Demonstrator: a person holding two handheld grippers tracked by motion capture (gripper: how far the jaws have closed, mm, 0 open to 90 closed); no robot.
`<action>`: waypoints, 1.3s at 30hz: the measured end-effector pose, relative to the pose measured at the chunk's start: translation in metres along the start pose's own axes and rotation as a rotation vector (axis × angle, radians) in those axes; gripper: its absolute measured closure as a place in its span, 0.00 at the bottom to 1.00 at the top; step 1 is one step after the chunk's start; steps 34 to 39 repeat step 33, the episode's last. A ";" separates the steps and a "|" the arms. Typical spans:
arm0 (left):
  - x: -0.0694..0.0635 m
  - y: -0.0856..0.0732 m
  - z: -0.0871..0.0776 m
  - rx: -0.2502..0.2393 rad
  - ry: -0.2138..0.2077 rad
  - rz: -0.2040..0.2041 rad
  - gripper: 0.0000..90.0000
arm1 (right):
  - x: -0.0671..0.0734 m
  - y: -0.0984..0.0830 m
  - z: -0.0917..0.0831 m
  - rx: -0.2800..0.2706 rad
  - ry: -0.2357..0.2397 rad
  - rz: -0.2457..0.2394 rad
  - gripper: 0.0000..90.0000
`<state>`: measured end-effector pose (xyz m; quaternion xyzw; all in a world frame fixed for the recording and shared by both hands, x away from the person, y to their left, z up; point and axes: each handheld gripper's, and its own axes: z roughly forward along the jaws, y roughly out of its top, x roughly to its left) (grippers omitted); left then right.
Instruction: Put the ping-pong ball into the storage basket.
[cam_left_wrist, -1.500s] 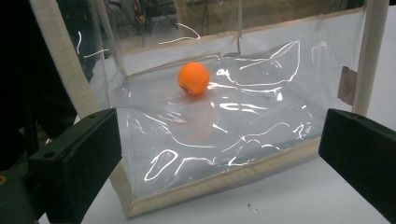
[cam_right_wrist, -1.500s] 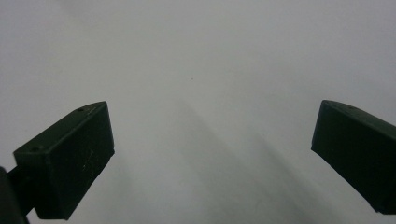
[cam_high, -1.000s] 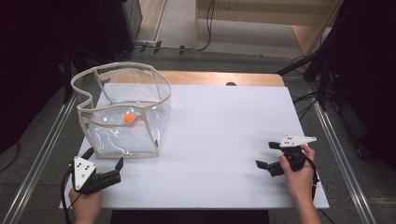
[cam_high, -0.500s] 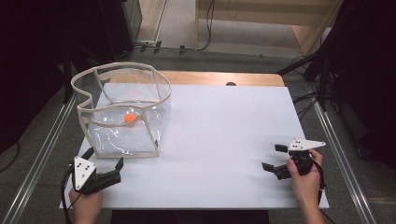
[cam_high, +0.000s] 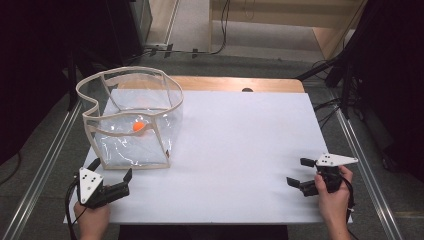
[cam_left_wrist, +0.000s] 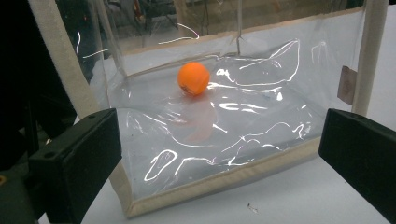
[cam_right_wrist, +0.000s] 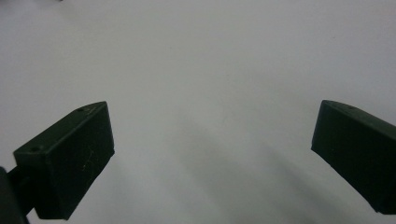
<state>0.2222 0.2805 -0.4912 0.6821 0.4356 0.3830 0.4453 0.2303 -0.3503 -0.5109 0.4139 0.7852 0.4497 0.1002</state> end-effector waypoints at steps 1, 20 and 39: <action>0.000 0.000 0.000 0.000 0.000 0.000 0.00 | 0.000 -0.001 -0.001 -0.005 -0.003 0.003 0.00; 0.001 0.000 0.000 -0.001 -0.002 -0.004 0.00 | -0.002 -0.013 -0.012 -0.086 -0.015 0.030 0.00; 0.001 0.000 0.001 0.002 -0.003 -0.007 0.00 | -0.009 -0.025 -0.021 -0.200 -0.022 0.063 0.00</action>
